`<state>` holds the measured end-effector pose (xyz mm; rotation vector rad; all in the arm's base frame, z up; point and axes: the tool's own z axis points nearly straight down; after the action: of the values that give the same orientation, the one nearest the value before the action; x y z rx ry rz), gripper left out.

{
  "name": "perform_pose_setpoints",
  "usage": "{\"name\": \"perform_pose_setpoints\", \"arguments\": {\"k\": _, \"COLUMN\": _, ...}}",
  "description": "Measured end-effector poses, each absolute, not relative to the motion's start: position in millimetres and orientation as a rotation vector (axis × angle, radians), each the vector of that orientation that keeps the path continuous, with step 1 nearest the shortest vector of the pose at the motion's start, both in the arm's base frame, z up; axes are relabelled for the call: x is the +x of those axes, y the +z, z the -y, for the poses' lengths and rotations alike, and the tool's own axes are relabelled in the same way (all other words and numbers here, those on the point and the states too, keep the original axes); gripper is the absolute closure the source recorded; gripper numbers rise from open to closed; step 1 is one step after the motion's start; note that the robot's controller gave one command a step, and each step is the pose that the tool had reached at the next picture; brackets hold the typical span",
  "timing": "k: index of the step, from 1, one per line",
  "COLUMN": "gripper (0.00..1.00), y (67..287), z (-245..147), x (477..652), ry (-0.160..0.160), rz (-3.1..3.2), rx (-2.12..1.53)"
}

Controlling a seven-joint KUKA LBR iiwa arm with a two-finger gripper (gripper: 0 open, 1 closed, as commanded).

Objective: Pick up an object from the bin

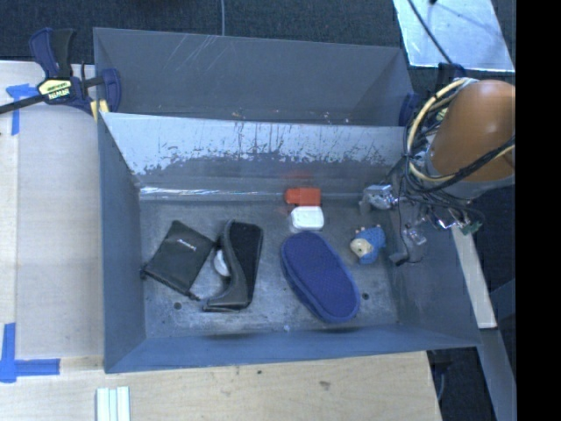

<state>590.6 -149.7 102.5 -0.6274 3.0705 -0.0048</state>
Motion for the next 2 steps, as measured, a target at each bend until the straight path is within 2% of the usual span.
{"name": "perform_pose_setpoints", "arguments": {"k": 1, "gripper": 0.00, "y": 107.1, "z": 139.8, "x": 594.0, "ry": -0.004, "rz": -3.068, "rx": -0.640}}
{"name": "perform_pose_setpoints", "arguments": {"k": 2, "gripper": 0.00, "y": 69.7, "z": 140.6, "x": 590.4, "ry": 0.008, "rz": -3.033, "rx": -0.816}}
